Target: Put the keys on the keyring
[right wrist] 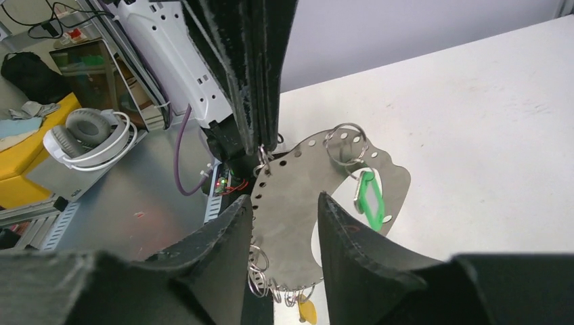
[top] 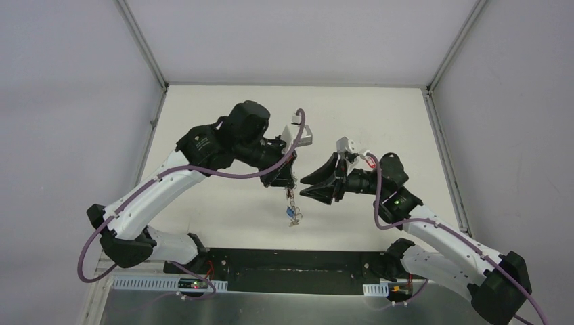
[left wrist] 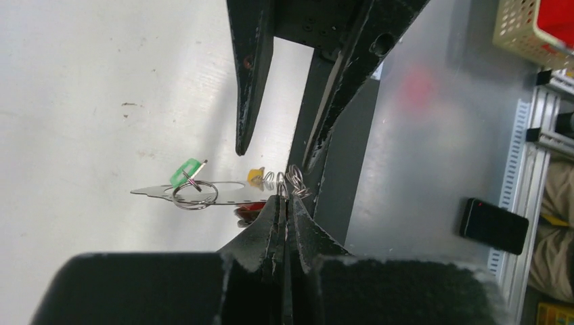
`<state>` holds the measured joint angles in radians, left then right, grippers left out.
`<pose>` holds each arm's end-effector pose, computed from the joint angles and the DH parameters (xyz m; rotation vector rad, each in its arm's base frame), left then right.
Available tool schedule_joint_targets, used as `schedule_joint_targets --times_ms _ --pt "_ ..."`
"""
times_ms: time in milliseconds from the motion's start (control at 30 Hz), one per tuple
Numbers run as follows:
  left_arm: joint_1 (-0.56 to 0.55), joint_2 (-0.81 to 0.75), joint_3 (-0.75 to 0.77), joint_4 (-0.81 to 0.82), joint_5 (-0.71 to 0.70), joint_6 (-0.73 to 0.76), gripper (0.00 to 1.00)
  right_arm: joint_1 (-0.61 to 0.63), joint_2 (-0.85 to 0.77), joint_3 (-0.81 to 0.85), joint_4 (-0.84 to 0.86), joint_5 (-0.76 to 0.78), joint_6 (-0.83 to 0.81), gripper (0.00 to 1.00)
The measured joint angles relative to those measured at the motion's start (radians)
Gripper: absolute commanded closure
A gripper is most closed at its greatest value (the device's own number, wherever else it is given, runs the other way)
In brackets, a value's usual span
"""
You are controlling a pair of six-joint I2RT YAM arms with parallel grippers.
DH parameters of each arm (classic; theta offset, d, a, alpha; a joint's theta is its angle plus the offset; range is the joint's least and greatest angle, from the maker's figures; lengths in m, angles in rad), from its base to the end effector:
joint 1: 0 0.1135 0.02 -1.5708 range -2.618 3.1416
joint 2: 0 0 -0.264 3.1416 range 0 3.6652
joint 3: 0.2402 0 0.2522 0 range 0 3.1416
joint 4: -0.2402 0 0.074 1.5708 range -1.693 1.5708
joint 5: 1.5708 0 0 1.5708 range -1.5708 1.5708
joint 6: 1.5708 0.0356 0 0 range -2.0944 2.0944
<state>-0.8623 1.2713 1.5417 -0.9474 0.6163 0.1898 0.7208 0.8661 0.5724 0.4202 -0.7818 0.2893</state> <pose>0.1421 -0.1975 0.4244 1.4473 1.7992 -1.0468 0.1332 0.1504 0.3137 -0.9982 1.3040 1.3536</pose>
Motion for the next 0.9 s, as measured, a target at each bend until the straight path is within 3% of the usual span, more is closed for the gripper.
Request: schedule_joint_targets --times_ms 167,333,900 --pt "-0.070 0.114 0.151 -0.187 -0.097 0.066 1.00 0.000 0.049 0.009 0.028 -0.035 0.022 0.67" --pt "-0.093 0.148 0.165 -0.263 -0.142 0.092 1.00 0.004 0.062 0.009 0.070 -0.050 0.050 0.69" --pt "-0.108 0.124 0.132 -0.209 -0.138 0.113 1.00 0.041 0.121 -0.005 0.166 -0.071 0.098 0.73"
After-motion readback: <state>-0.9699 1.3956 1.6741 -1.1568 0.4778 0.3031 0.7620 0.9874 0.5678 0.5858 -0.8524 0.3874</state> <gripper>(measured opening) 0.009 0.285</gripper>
